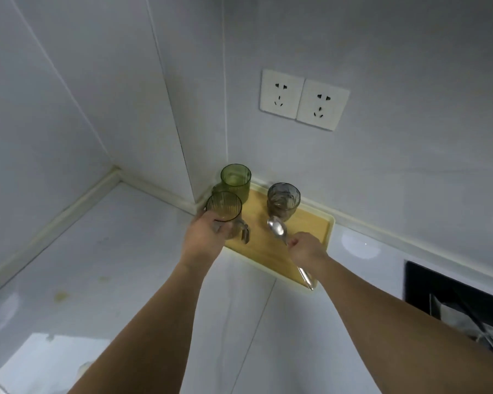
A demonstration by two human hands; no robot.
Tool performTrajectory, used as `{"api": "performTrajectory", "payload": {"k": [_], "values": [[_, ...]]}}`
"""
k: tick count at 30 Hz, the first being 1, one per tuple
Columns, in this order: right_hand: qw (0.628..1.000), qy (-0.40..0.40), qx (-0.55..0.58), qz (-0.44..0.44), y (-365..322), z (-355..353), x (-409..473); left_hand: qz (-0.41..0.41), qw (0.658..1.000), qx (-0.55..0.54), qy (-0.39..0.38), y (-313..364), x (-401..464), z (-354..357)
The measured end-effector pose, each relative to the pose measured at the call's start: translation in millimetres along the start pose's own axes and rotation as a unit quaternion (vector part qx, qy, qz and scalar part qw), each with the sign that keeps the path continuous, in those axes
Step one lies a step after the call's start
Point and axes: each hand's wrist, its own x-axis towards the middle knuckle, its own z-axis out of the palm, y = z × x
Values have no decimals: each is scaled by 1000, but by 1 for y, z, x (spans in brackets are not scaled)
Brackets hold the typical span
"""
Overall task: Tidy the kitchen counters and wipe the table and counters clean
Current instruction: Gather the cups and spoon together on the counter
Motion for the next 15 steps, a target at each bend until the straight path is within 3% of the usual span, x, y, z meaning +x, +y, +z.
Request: {"api": "performTrajectory", "payload": {"k": [9,15], "values": [[999,-17,-39,7,-4,32,50,38,996,73,-33,-24,37,20],[999,-20,-29,14,3,46,60,44,997,60,-24,-27,40,27]]}}
